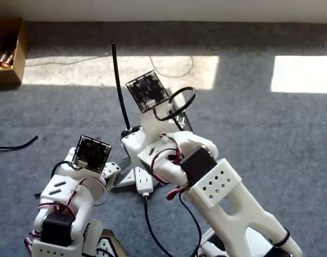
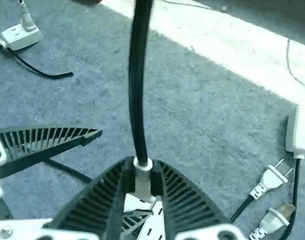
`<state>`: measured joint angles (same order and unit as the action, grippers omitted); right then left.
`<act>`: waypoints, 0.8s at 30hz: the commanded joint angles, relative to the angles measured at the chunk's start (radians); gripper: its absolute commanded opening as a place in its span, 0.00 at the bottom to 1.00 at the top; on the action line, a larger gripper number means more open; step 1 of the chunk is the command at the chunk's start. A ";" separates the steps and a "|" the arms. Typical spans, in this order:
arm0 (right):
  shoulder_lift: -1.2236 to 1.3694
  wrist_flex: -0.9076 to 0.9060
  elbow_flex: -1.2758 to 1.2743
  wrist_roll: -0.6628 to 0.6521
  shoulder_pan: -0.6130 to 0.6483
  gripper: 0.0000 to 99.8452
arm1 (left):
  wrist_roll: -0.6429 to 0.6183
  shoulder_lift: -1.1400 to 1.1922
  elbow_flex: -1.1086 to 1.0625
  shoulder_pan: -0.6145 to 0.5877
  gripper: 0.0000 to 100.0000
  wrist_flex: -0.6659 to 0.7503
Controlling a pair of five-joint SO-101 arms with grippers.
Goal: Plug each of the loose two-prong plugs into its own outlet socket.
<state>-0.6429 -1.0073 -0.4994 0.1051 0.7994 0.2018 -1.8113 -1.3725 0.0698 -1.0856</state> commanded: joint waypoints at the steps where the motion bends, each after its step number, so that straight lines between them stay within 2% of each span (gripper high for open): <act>1: -0.016 -0.035 0.013 -0.032 0.015 0.01 | -0.005 -0.001 -0.001 -0.018 0.36 0.043; 6: -0.015 -0.143 0.058 -0.092 0.013 0.01 | -0.005 0.001 -0.002 -0.061 0.36 0.054; 14: -0.016 -0.392 0.246 -0.167 0.012 0.01 | -0.005 0.001 -0.021 -0.065 0.36 0.074; 20: -0.012 -0.420 0.259 -0.178 0.008 0.01 | -0.005 0.001 -0.021 -0.067 0.36 0.074; 24: -0.008 -0.421 0.257 -0.178 0.008 0.01 | -0.005 0.001 -0.022 -0.110 0.36 0.077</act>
<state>-0.6444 -1.4231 -0.2938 -0.0637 0.8055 0.2018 -1.8098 -1.4016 -0.0146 -1.0319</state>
